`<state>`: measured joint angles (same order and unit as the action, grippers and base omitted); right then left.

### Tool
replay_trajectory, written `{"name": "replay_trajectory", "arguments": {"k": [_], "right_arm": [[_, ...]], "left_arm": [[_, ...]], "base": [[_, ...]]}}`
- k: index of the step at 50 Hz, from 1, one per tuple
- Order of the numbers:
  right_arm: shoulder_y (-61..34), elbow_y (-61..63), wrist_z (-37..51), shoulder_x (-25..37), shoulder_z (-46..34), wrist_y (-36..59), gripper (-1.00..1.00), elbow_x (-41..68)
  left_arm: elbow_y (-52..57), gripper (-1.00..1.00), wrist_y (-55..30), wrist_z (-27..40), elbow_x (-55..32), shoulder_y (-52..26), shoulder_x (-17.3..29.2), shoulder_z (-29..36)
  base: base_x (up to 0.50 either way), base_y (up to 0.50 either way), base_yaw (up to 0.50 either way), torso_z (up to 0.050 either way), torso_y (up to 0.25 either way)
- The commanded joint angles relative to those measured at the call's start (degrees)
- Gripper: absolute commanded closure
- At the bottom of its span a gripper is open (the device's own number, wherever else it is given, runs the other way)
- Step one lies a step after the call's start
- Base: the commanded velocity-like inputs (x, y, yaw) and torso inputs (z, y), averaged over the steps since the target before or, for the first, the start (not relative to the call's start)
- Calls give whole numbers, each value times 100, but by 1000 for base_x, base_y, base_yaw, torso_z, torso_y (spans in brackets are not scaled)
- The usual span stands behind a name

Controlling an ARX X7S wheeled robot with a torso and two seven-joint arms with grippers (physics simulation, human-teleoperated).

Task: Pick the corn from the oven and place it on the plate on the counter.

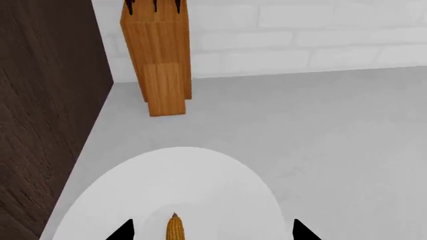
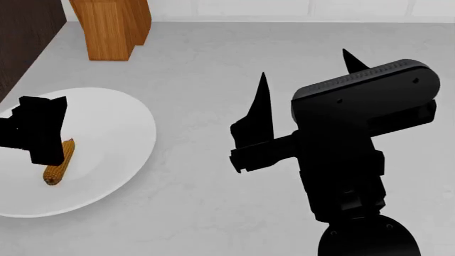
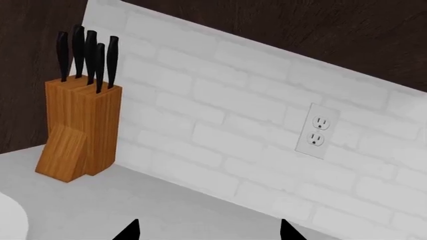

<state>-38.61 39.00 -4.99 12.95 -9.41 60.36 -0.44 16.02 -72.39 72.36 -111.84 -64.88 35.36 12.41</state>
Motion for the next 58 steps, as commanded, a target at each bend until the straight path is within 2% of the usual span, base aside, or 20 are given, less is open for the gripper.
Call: {"name": "replay_trajectory", "arguments": {"k": [1,24,58], "right_arm": [[-27,26,23,20,-18,53,-100,-11],[-30,86,54,55,14,85,-100,53],[-23,526,102,129,34,365,-100,126]], "left_arm": [[808,-100,396,750,-756,-27,143,-20],[1856,-100,1144,1529,-1474,-517,312,242],[3041,-100,2944,1705,-1705,-1850,1272,1814]], "base": [[0,0,0,0,0],[0,0,0,0,0],[0,0,0,0,0]]}}
